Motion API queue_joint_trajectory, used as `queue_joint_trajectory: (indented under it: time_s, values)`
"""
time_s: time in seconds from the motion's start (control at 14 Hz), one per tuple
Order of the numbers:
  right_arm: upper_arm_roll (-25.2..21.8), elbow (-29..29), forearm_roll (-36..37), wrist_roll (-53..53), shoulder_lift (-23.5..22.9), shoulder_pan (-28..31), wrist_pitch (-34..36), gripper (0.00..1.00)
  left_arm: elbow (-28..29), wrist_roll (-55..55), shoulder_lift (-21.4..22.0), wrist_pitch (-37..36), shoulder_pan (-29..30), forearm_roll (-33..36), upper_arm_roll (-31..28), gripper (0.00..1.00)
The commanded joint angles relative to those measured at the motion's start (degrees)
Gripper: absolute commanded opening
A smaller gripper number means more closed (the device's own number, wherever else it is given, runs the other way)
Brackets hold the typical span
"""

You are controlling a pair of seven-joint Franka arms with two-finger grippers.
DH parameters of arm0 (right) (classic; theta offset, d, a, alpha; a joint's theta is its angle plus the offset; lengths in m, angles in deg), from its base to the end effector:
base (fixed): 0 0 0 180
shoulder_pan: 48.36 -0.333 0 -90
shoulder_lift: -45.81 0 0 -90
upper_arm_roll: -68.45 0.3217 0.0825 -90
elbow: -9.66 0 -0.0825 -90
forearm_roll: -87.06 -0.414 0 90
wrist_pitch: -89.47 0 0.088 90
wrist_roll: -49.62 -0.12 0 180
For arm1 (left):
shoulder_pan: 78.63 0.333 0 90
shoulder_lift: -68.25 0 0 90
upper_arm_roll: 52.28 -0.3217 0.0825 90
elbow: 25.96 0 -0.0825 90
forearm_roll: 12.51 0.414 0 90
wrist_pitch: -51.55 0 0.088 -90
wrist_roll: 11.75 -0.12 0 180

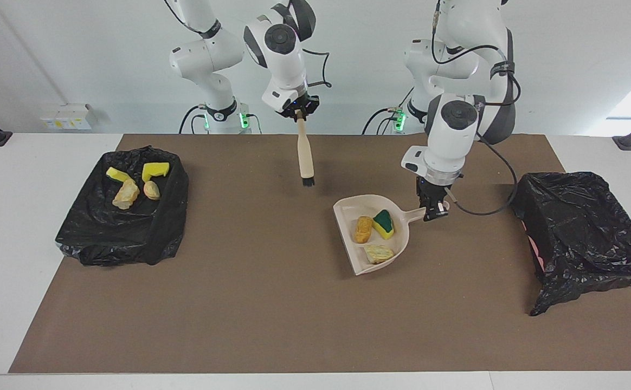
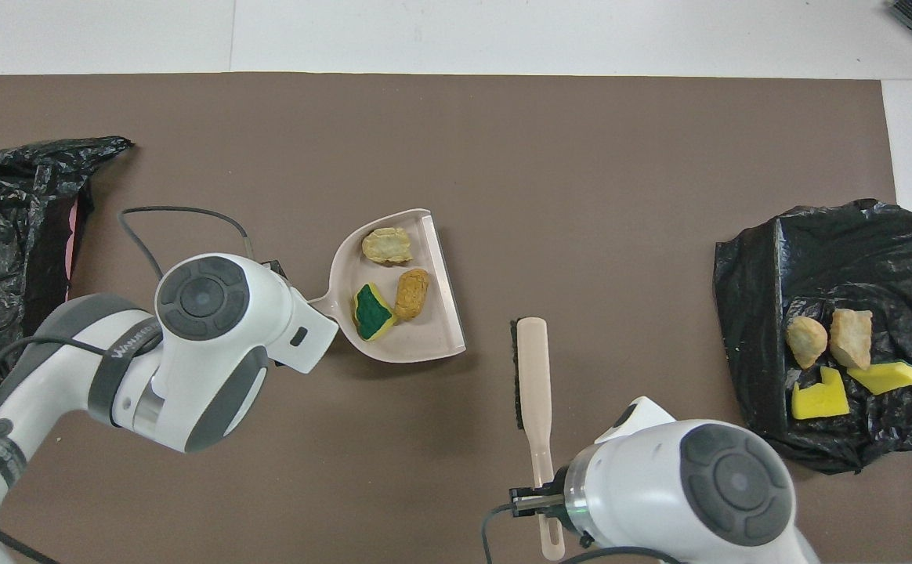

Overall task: Sweep and dump trash in bin
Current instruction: 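Carry the loaded dustpan with the left gripper over the farther black bag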

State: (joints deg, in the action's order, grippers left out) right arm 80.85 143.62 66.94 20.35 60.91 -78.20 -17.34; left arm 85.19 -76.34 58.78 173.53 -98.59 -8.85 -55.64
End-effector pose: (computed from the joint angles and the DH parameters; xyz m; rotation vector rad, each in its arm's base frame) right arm 0.3214 0.3341 0.4020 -3.0032 -0.1119 0.4951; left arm 0.5982 -0.1756 0.3793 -2.2991 2.0393 0.0066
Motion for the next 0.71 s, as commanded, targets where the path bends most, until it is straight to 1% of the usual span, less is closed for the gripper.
queue_joint_trajectory:
  time_s: [0.0,0.14,0.21,0.36,0.5,0.64]
  values:
    - [-0.1,2.2,0.4,-7.0,-1.7,-3.3,-5.3,0.00,-9.4,-7.4,-4.9,-5.3,4.8,-2.6,0.5,0.00]
    - [-0.1,3.8,0.4,-10.7,-2.5,-6.1,-9.0,0.00,-11.6,-12.2,-5.1,-6.4,8.7,-2.6,0.6,0.00]
    - [-0.1,3.9,0.4,-10.9,-3.1,-6.5,-10.0,0.00,-13.6,-13.9,-5.0,-7.5,10.3,-3.3,0.7,0.00]
    - [-0.1,4.9,0.4,-10.7,-3.6,-7.5,-12.3,0.00,-18.1,-20.0,-5.3,-12.4,15.1,-4.4,0.6,0.00]
    - [-0.1,6.5,1.0,-10.3,-3.4,-7.9,-13.9,0.00,-20.4,-24.6,-5.3,-14.8,19.3,-5.2,0.7,0.00]
    - [0.0,8.6,1.3,-10.3,-3.7,-9.2,-17.4,0.00,-22.6,-29.4,-5.6,-16.3,23.0,-5.3,0.8,0.00]
